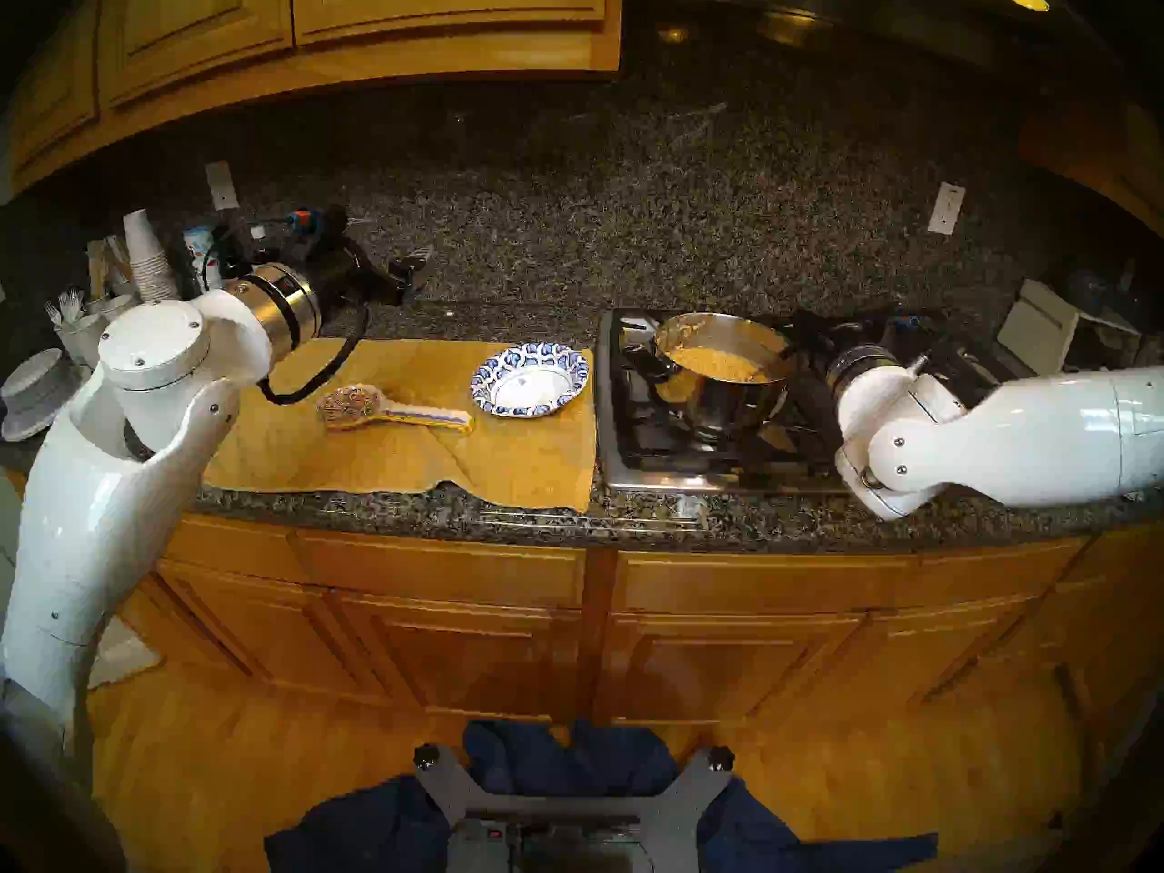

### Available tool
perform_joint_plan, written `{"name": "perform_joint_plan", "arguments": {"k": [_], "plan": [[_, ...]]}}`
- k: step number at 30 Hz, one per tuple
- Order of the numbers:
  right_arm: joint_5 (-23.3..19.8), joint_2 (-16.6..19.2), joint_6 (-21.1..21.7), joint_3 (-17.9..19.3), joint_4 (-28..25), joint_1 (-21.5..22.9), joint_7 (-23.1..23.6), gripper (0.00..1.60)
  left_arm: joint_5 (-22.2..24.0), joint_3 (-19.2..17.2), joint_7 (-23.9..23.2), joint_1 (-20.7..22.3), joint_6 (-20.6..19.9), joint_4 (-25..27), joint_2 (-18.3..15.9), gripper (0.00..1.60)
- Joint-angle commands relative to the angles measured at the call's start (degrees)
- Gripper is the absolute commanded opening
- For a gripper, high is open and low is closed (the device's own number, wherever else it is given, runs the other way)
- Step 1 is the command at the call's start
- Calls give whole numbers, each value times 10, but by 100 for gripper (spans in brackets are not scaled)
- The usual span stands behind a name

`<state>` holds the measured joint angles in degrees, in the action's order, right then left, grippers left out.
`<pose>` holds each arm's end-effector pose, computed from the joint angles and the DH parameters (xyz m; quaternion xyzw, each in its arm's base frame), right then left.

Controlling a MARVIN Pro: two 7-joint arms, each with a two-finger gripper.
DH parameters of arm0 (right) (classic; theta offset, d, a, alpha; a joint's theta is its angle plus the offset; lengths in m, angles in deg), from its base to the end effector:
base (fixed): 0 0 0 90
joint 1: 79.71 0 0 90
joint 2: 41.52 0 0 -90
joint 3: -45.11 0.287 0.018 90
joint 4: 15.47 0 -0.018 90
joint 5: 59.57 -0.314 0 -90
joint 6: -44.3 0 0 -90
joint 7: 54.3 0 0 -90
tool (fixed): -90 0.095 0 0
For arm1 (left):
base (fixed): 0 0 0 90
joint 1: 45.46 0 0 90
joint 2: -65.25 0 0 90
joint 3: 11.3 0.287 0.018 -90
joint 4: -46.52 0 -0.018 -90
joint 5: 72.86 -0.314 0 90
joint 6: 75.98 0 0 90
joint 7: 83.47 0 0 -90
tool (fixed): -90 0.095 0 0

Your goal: Scoop oatmeal into bowl

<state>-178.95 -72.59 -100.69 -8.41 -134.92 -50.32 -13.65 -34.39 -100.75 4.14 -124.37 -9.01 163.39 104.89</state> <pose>0.4097 -0.0590 -0.1087 -0.6877 0.2907 -0.6586 0.0941 0.4108 0.0928 -0.0375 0.6492 -0.2086 0.7315 0.0033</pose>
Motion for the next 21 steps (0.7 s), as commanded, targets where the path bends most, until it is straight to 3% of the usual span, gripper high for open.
{"name": "perform_joint_plan", "arguments": {"k": [1, 10, 21], "plan": [[3, 20, 0, 62, 1, -33, 11, 0, -1, -11, -1, 17, 12, 9, -1, 160], [-12, 29, 0, 124, 0, -83, 29, 0, 0, -11, 0, 17, 13, 9, -2, 160], [-18, 56, 0, 172, 1, -111, 39, 0, 1, -10, 1, 17, 13, 9, -3, 160]]}}
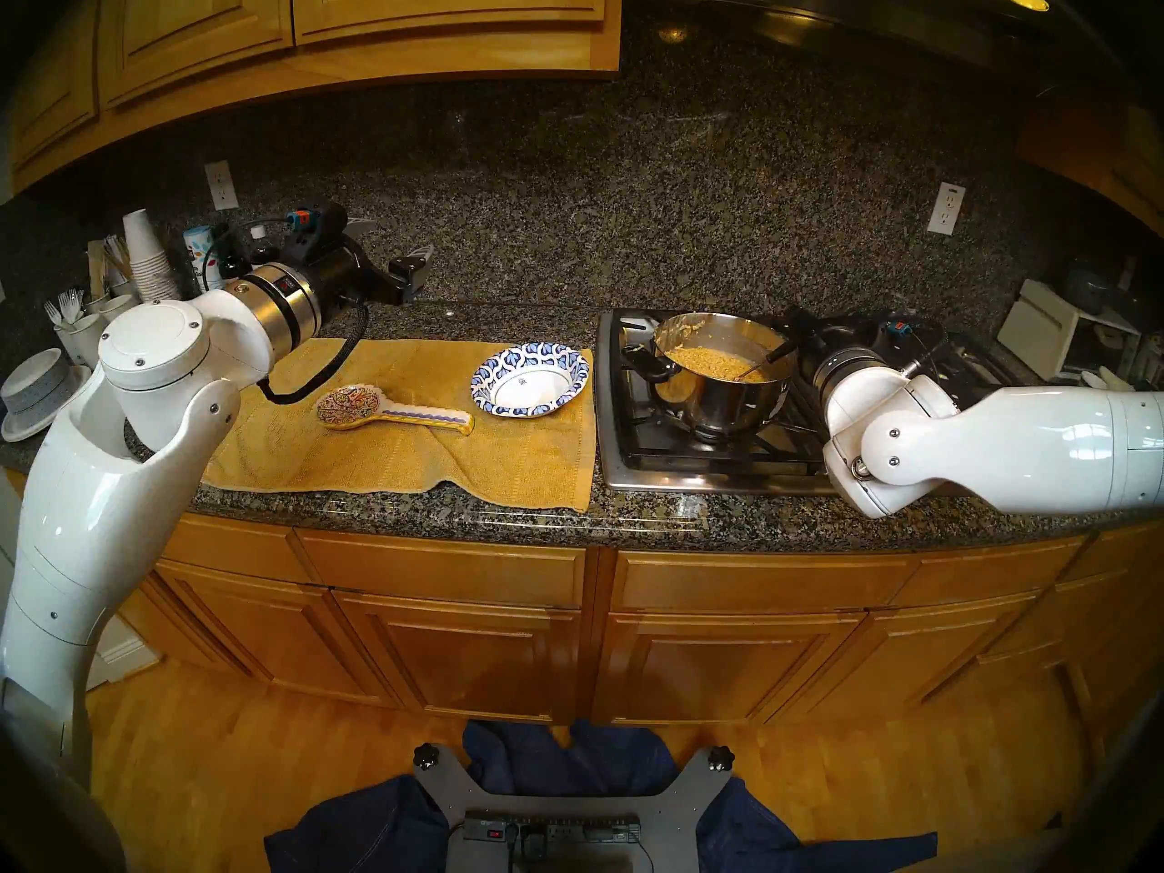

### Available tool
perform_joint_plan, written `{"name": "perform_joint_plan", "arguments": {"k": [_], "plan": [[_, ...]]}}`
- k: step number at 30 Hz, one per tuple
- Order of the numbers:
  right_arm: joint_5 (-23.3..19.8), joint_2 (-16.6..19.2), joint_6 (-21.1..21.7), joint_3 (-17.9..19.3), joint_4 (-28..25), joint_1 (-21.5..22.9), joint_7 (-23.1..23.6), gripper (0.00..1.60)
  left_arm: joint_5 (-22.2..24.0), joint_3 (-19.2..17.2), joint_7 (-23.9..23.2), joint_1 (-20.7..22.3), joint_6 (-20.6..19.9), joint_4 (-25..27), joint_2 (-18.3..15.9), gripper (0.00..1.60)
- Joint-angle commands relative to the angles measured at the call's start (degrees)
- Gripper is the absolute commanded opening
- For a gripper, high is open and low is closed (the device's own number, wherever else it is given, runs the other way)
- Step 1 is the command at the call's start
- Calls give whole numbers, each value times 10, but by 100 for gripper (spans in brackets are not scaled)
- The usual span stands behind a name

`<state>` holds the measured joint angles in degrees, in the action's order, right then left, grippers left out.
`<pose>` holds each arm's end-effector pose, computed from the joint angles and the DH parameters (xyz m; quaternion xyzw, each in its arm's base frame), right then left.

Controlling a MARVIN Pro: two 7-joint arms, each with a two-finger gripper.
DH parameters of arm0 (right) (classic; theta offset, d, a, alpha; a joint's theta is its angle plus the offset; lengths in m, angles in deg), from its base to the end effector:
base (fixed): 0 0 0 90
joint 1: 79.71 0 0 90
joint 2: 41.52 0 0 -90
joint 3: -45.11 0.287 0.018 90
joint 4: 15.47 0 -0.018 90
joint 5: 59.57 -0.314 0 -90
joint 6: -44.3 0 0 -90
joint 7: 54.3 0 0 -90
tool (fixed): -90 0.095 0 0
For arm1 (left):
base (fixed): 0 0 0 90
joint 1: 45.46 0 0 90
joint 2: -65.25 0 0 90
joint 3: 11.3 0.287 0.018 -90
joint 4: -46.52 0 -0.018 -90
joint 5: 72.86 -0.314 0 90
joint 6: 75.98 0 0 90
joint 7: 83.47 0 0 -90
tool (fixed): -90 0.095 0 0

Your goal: Scoop oatmeal into bowl

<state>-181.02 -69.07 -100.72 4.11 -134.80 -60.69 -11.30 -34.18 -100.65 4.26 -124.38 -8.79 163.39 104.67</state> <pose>0.4109 -0.0493 -0.1117 -0.6768 0.3346 -0.6397 0.1438 0.4107 0.0928 -0.0374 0.6486 -0.2088 0.7319 0.0036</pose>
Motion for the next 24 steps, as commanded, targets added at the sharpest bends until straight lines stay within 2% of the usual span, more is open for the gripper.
{"name": "perform_joint_plan", "arguments": {"k": [1, 24], "plan": [[2, 23, 0, 51, -1, -10, 16, 0, -1, -11, -1, 17, 11, 9, -1, 160], [-26, 46, 0, 146, -1, -73, 48, 0, 2, -10, 2, 17, 12, 9, -3, 160]]}}
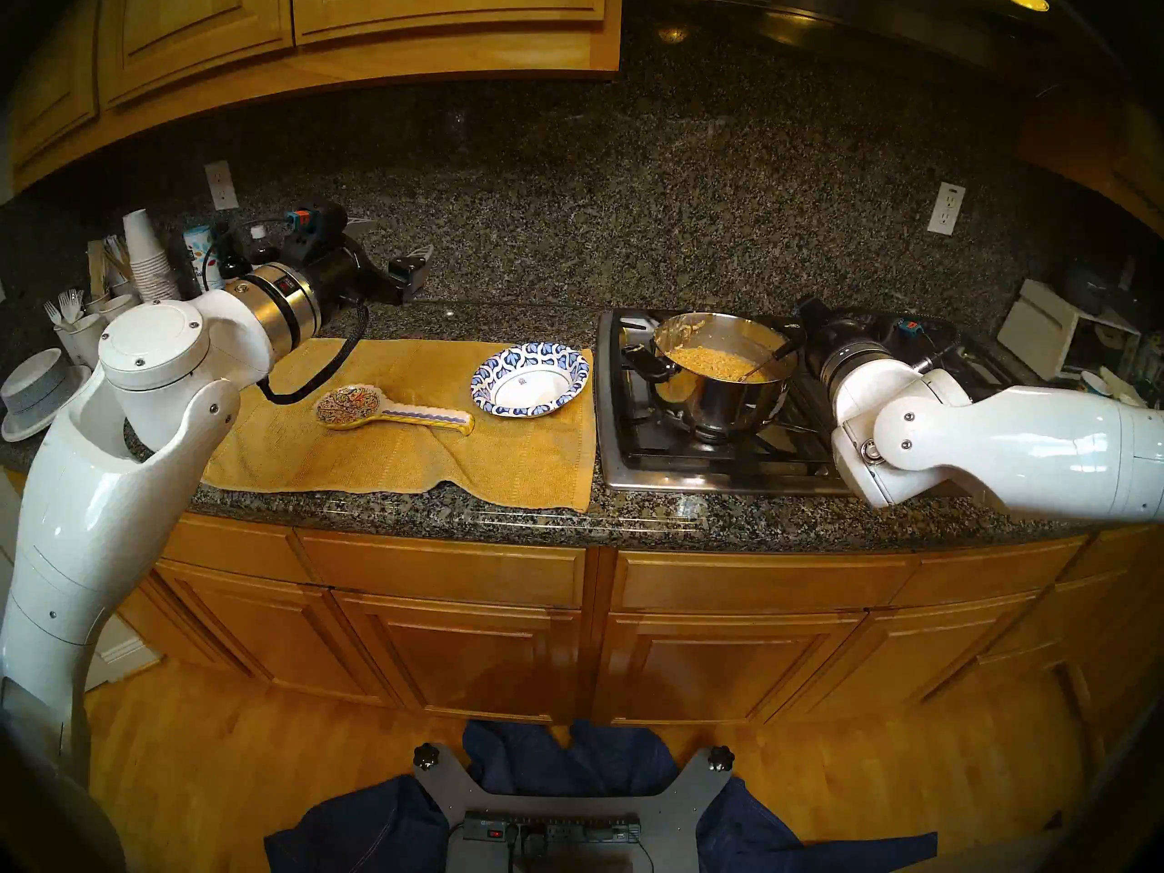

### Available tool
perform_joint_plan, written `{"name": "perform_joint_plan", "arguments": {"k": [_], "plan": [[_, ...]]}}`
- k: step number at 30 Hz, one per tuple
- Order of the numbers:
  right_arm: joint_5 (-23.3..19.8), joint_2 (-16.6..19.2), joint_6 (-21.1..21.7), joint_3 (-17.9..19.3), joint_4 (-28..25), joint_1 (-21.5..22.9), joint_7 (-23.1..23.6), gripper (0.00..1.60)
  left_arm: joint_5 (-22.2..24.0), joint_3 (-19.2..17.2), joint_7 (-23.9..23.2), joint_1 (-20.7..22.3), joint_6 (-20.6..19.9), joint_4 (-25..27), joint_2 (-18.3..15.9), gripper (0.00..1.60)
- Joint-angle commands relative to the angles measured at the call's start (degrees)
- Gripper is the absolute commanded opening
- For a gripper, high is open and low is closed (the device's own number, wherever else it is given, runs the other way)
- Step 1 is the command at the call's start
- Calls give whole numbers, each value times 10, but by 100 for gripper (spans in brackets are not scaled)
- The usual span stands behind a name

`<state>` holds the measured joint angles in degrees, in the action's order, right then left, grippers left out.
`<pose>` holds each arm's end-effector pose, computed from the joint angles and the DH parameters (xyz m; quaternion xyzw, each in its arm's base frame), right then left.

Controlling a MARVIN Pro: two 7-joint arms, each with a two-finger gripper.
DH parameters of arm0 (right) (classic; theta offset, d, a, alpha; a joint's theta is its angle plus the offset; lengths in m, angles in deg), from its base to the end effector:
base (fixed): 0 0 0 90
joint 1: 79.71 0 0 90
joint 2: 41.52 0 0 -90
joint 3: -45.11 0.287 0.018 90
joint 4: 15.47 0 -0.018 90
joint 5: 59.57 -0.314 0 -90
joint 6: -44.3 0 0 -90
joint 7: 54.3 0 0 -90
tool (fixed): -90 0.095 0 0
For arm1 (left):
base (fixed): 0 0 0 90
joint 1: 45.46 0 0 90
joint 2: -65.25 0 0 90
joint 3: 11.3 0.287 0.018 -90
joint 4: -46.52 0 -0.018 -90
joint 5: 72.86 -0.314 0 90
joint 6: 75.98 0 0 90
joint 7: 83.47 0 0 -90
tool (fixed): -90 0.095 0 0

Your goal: Scoop oatmeal into bowl

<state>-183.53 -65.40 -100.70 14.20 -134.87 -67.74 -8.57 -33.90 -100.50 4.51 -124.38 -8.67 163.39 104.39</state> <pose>0.4128 -0.0542 -0.1022 -0.6529 0.3745 -0.6333 0.1802 0.4108 0.0929 -0.0375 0.6489 -0.2086 0.7317 0.0035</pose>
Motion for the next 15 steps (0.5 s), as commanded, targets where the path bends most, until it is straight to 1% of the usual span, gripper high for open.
{"name": "perform_joint_plan", "arguments": {"k": [1, 9, 15], "plan": [[-3, 10, 0, 50, -1, -5, 22, 0, -1, -11, -1, 17, 11, 9, -1, 160], [-28, 10, 0, 82, 0, -32, 37, 0, 0, -10, 0, 17, 12, 9, -2, 160], [-69, 12, 0, 115, 3, -63, 58, 0, 1, -10, 1, 17, 12, 9, -2, 160]]}}
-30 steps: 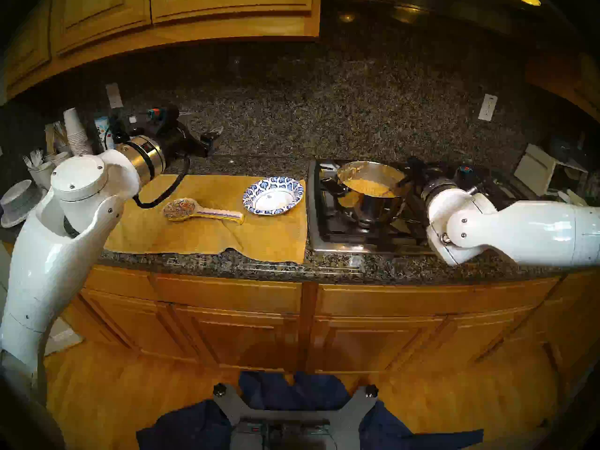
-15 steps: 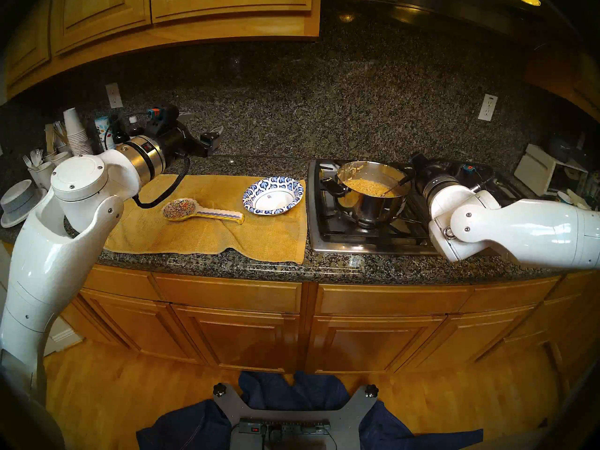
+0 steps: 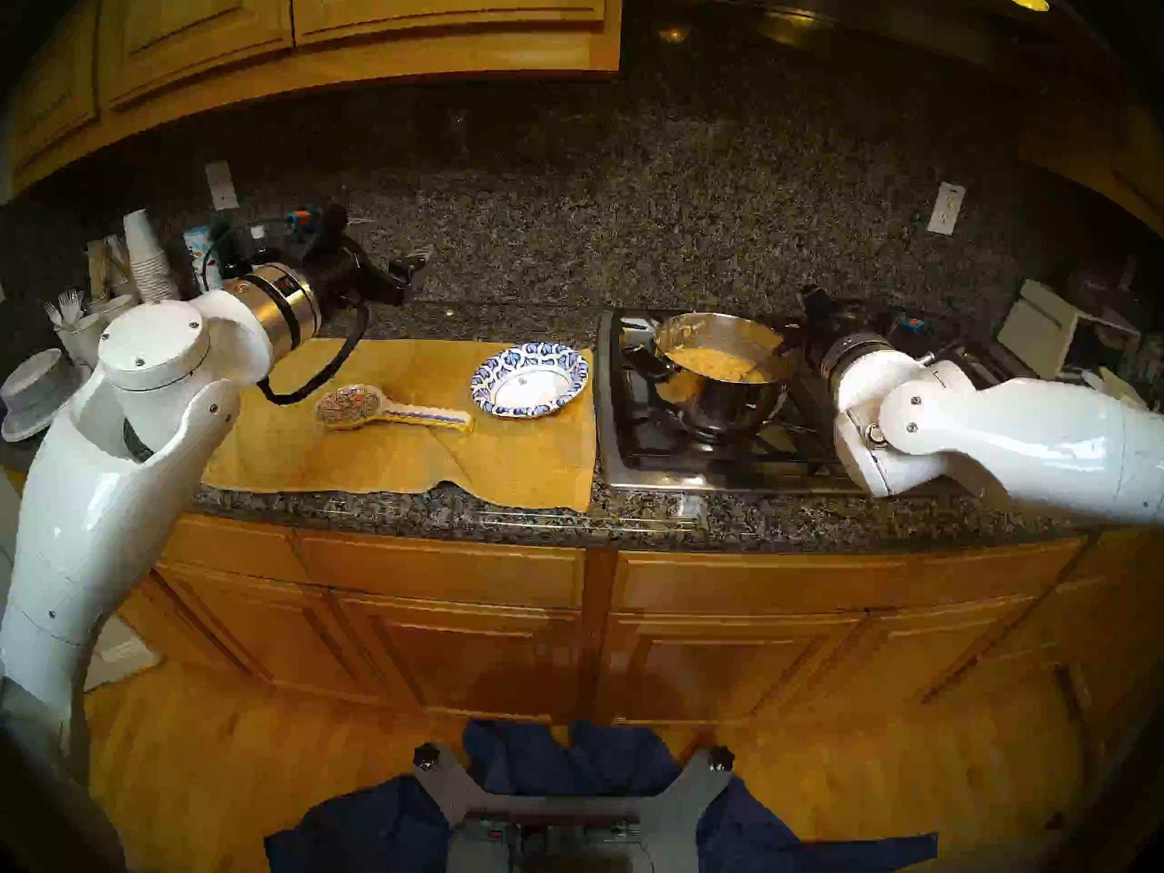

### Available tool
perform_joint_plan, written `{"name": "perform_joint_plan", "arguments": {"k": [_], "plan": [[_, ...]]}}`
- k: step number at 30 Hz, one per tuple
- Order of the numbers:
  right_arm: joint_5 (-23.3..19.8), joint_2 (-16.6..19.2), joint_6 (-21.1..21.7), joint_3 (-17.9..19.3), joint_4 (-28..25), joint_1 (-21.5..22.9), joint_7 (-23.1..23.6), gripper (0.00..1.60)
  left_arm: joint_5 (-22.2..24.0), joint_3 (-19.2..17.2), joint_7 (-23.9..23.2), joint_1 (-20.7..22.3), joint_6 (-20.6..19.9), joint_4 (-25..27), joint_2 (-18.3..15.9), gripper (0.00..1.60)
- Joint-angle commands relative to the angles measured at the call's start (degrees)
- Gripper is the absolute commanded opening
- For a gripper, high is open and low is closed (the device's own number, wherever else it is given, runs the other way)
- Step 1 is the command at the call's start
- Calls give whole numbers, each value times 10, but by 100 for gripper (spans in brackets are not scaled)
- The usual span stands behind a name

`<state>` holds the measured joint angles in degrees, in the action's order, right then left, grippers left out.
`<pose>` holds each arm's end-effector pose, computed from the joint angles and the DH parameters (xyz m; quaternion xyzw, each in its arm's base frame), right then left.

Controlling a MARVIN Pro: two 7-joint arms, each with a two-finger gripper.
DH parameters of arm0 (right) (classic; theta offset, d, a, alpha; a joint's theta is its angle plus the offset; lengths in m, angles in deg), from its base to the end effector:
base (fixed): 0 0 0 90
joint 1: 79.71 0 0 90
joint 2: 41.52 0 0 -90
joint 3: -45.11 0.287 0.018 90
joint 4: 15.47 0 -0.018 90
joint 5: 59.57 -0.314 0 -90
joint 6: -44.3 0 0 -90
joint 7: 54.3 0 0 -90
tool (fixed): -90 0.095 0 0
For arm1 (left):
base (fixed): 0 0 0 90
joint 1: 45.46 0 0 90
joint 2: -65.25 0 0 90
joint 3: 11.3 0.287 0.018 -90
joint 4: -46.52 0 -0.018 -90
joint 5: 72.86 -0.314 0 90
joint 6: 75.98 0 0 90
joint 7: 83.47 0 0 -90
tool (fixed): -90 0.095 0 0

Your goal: Scoop oatmeal into bowl

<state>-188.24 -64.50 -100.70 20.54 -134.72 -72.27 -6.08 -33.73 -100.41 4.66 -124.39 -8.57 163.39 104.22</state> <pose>0.4148 -0.0528 -0.0991 -0.6449 0.4053 -0.6145 0.2054 0.4108 0.0929 -0.0376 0.6490 -0.2084 0.7317 0.0035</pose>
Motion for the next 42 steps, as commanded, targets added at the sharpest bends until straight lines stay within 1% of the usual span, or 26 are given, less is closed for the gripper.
{"name": "perform_joint_plan", "arguments": {"k": [1, 4, 9, 20, 30, 37, 42], "plan": [[-25, 2, 0, 54, 2, -22, 37, 0, -1, -11, -1, 17, 11, 9, -1, 160], [-39, 2, 0, 66, 4, -33, 51, 0, 0, -11, 0, 17, 11, 9, -1, 160], [-49, 1, 0, 80, 3, -44, 67, 0, 0, -11, 0, 17, 11, 9, -2, 160], [-39, 14, 0, 100, -20, -25, 79, 0, 2, -10, 1, 16, 11, 9, -3, 160], [-46, 23, 0, 120, -32, -26, 80, 0, 3, -9, 2, 17, 12, 9, -4, 160], [-64, 27, 0, 136, -34, -34, 82, 0, 3, -9, 3, 17, 12, 9, -5, 160], [-96, 29, 0, 153, -28, -51, 88, 0, 4, -9, 3, 17, 13, 9, -5, 160]]}}
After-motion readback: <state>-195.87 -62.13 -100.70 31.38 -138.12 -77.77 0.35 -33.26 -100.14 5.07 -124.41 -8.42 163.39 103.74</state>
